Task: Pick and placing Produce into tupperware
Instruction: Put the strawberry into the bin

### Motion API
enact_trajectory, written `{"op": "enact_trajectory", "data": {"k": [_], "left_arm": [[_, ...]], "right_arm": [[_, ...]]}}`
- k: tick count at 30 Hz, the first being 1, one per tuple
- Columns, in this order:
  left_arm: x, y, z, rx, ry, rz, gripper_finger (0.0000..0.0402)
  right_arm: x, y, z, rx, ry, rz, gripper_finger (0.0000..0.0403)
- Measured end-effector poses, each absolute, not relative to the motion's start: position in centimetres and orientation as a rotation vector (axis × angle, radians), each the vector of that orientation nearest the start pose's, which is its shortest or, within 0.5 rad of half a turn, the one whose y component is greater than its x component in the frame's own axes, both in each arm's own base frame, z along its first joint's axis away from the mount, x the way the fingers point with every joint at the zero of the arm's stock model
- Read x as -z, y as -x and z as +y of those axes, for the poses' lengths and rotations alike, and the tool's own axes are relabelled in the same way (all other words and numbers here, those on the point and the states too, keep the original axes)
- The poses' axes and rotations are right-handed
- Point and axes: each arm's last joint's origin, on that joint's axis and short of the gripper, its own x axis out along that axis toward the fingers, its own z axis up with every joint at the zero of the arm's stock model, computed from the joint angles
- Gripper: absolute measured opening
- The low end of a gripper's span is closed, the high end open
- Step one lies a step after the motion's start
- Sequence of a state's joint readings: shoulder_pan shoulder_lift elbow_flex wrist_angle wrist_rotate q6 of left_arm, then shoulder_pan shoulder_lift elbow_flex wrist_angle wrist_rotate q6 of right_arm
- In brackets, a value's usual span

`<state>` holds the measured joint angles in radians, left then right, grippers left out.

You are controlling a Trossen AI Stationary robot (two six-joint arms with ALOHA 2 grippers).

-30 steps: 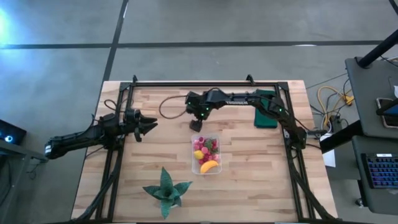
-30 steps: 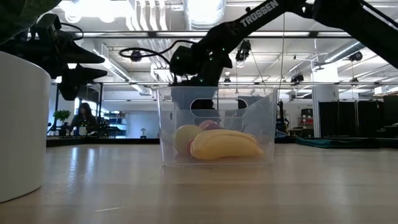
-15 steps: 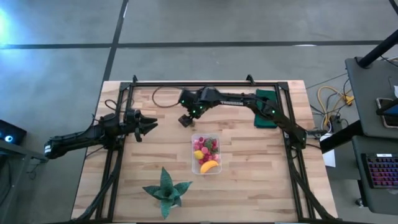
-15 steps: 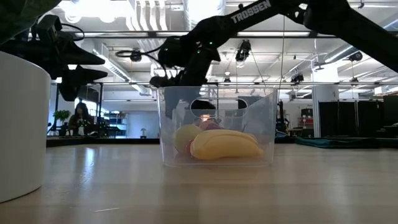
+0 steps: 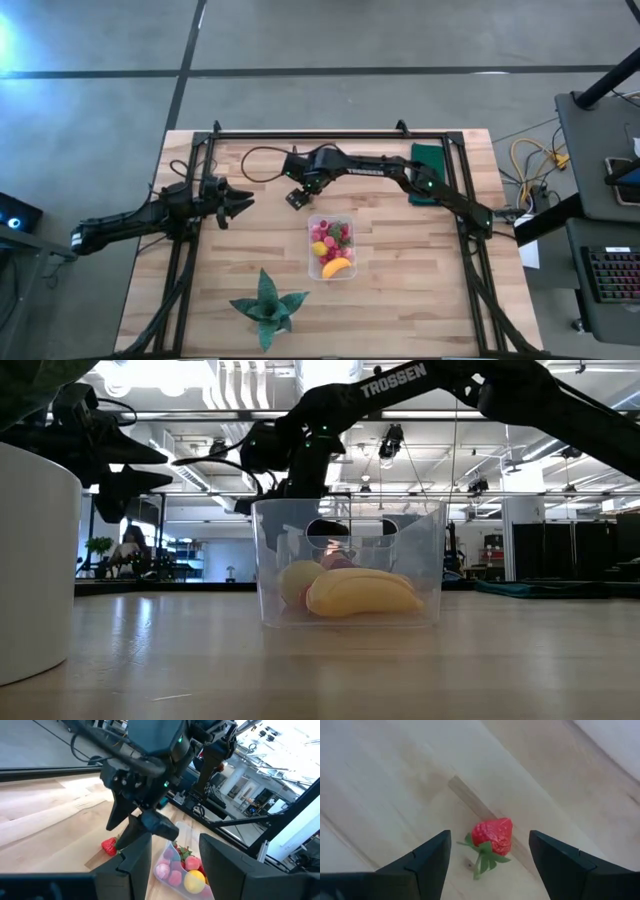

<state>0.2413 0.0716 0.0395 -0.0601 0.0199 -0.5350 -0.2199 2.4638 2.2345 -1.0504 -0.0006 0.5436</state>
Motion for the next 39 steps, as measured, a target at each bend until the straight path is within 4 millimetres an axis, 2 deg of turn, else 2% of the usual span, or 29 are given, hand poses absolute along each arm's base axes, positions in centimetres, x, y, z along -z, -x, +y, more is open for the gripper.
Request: {"op": "enact_trajectory", "data": {"k": [12, 21, 31, 39], "left_arm": [[-16.5, -9.7, 2.3, -0.238, 0.544, 0.032, 0.0151], [-16.6, -9.7, 2.3, -0.215, 0.545, 0.037, 0.0151], [-16.6, -9.7, 2.2, -0.188, 0.547, 0.044, 0.0151], [-16.6, -9.7, 2.2, -0.188, 0.547, 0.045, 0.015]], "right_arm": [[-17.0, -49.2, -10.0, 0.55, -0.62, 1.237, 0.0256], [-17.0, -49.4, -10.0, 0.558, -0.621, 1.209, 0.023], [-16.3, -49.2, -9.8, 0.563, -0.626, 1.232, 0.0232], [-16.0, -49.1, -9.6, 0.563, -0.624, 1.24, 0.0211]]}}
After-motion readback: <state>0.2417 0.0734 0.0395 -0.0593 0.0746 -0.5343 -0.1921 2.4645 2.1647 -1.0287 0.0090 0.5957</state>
